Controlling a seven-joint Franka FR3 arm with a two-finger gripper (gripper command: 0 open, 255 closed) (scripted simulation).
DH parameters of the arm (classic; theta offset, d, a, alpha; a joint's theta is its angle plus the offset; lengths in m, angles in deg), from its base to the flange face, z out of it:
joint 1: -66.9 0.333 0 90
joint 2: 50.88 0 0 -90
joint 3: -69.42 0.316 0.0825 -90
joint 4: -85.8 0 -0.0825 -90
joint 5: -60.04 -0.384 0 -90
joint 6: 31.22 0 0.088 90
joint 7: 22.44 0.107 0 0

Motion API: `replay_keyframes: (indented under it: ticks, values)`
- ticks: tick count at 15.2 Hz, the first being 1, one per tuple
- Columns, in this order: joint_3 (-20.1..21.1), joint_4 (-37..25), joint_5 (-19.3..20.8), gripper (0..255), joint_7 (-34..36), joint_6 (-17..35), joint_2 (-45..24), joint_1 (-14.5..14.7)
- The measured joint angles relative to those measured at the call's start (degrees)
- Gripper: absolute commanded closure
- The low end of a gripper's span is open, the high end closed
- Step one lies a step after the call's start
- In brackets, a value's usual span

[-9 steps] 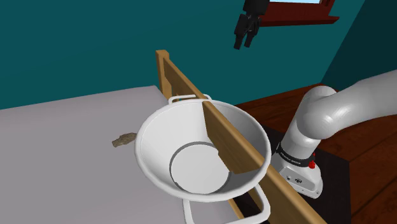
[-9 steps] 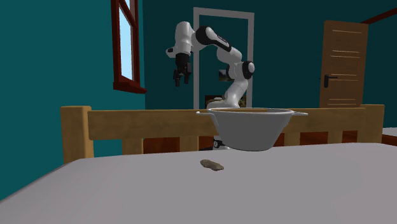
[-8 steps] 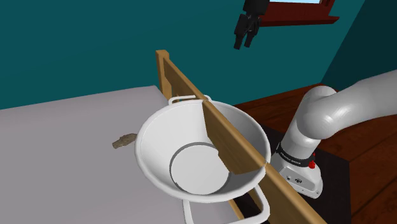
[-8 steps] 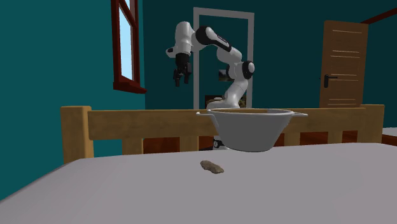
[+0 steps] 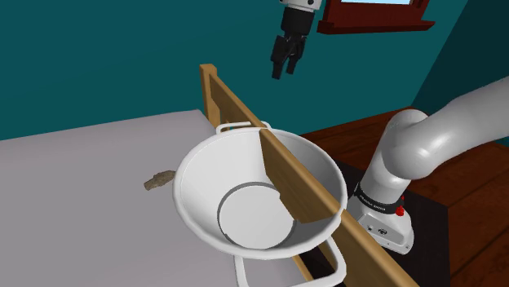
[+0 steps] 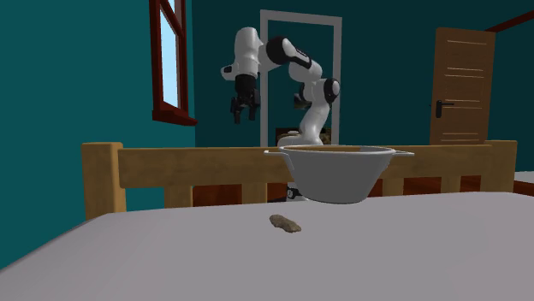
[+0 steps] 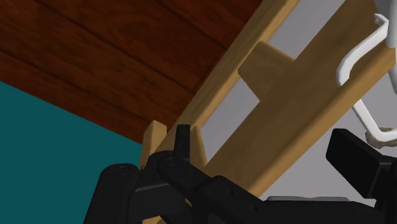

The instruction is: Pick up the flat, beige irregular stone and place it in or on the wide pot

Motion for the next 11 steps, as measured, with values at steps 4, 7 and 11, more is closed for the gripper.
replay_keyframes:
  ticks: [4,7,11]
  values:
    - [3.3,-0.3,-1.2,0,1.3,4.7,-4.7,1.7]
    - [6.3,-0.9,-2.0,0,2.7,9.0,-9.2,3.0]
    - [9.9,-3.3,-2.1,0,4.7,13.0,-15.1,4.4]
